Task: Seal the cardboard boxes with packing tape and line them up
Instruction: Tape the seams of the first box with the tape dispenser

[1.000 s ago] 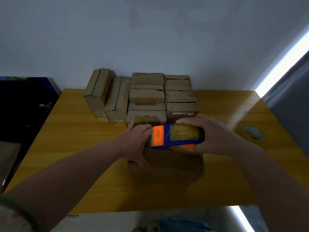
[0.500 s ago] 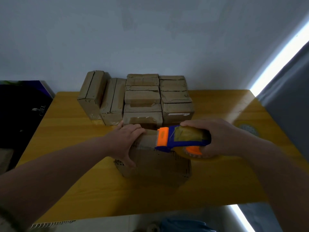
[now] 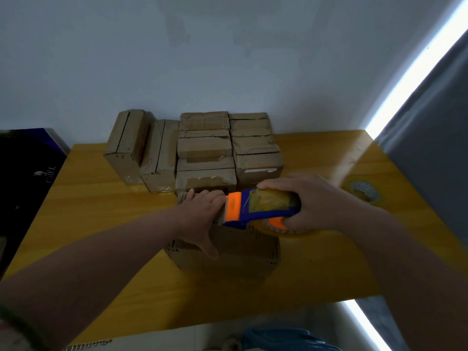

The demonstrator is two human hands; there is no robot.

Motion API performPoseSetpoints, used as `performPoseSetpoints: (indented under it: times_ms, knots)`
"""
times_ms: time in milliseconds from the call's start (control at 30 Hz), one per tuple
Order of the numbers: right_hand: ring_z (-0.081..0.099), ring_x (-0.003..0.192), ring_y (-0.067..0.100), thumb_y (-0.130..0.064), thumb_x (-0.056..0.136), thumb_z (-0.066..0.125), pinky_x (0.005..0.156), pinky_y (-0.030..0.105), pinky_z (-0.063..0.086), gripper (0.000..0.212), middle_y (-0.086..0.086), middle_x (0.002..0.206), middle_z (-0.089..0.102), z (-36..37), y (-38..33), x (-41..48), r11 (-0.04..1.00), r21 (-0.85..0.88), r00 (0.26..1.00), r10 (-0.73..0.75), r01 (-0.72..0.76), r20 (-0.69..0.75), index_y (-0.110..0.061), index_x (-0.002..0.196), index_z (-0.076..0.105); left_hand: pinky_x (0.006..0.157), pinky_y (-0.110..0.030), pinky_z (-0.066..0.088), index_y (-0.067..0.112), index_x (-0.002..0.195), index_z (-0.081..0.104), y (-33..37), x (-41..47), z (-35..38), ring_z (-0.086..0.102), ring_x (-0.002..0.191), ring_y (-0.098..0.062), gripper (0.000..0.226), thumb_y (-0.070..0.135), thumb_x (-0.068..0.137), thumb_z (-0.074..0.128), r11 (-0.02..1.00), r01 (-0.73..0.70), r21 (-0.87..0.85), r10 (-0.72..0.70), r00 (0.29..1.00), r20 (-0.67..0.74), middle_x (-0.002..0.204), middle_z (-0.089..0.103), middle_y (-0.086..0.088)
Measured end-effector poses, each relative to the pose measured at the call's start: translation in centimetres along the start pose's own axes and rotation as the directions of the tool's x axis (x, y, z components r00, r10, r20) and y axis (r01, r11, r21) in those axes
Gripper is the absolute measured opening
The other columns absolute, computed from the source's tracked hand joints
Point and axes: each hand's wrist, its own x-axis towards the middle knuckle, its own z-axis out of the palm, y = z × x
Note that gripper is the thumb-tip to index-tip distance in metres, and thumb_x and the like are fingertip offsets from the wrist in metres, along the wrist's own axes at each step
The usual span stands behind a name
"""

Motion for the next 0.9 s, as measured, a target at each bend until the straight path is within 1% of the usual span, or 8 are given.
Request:
performPoseSetpoints:
  times_ms: [67,133,300,467,600,733,833,900]
  knots:
    - [0.047,0.091,0.003,-0.034,0.076,0.075,0.071,0.017,0.041,0.076,-0.005,0.118,0.049,-0.4,0.2,-0.3,1.000,-0.025,0.999,0.009,-0.008,0.032,-0.045,0.139,0.035,0.113,-0.052,-0.009,0.025,0.151,0.001,0.0,0.1,0.0,0.000,0.146,-0.022,0.127,0.067,0.058,0.076,1.000,-0.006,0.005,0.006,1.000,-0.004,0.159,0.001,0.002]
    - [0.047,0.090,0.003,-0.031,0.076,0.074,0.071,0.018,0.041,0.080,-0.005,0.119,0.048,-0.6,0.5,-0.6,0.999,-0.050,0.998,0.016,-0.013,0.066,-0.048,0.140,0.030,0.114,-0.054,-0.008,0.025,0.151,0.000,0.1,0.1,0.0,0.000,0.146,-0.022,0.127,0.066,0.058,0.076,1.000,-0.012,0.018,0.012,1.000,0.000,0.159,0.001,0.002]
    - [0.052,0.096,0.004,-0.043,0.075,0.076,0.079,0.026,0.051,0.078,-0.012,0.118,0.050,-1.0,2.3,-1.9,0.998,-0.062,0.995,0.032,-0.026,0.096,-0.055,0.135,0.028,0.116,-0.055,-0.005,0.025,0.151,0.002,0.3,0.2,-0.4,0.006,0.145,-0.021,0.126,0.065,0.058,0.077,1.000,-0.019,0.015,0.019,1.000,0.003,0.158,0.005,0.003]
    - [0.046,0.092,0.003,-0.039,0.077,0.075,0.077,0.020,0.042,0.079,-0.011,0.109,0.045,0.0,5.4,-4.1,0.974,-0.164,0.977,0.178,-0.157,0.121,-0.056,0.137,0.025,0.117,-0.055,-0.003,0.022,0.150,0.002,0.1,0.3,-0.3,0.007,0.145,-0.021,0.127,0.069,0.057,0.075,0.998,-0.028,0.050,0.027,0.999,0.019,0.158,0.004,0.003]
    - [0.045,0.096,0.005,-0.043,0.076,0.077,0.080,0.022,0.043,0.083,-0.013,0.107,0.041,1.8,6.5,-4.4,0.980,-0.101,0.983,0.179,-0.174,0.042,-0.060,0.135,0.022,0.117,-0.055,0.000,0.024,0.150,0.001,0.1,0.3,-0.5,0.006,0.145,-0.022,0.126,0.069,0.058,0.074,0.997,-0.025,0.070,0.024,0.999,0.023,0.158,0.002,0.004]
    - [0.049,0.094,0.004,-0.046,0.074,0.078,0.078,0.024,0.049,0.081,-0.015,0.107,0.043,3.5,5.9,-4.3,0.986,0.047,0.987,0.159,-0.158,-0.009,-0.074,0.123,0.018,0.118,-0.050,0.005,0.024,0.151,-0.006,-0.6,-0.1,-1.4,0.008,0.145,-0.022,0.128,0.066,0.061,0.075,0.984,-0.013,0.176,0.003,0.998,0.060,0.158,0.000,0.003]
    - [0.051,0.098,0.009,-0.045,0.073,0.077,0.081,0.035,0.054,0.084,-0.008,0.114,0.046,4.9,4.7,-3.1,0.988,0.067,0.988,0.144,-0.141,-0.049,-0.066,0.131,0.020,0.118,-0.052,0.004,0.027,0.150,-0.013,-1.4,-0.4,-2.1,0.007,0.144,-0.026,0.132,0.063,0.060,0.077,0.966,0.011,0.258,-0.042,0.993,0.114,0.157,0.001,-0.003]
    - [0.052,0.100,0.013,-0.042,0.074,0.077,0.081,0.038,0.055,0.086,-0.004,0.117,0.047,5.3,4.3,-2.5,0.988,0.056,0.988,0.145,-0.142,-0.061,-0.064,0.132,0.018,0.117,-0.054,0.003,0.029,0.150,-0.014,-1.2,-0.3,-2.4,0.007,0.144,-0.027,0.133,0.062,0.060,0.078,0.969,0.030,0.246,-0.065,0.988,0.137,0.156,0.004,-0.006]
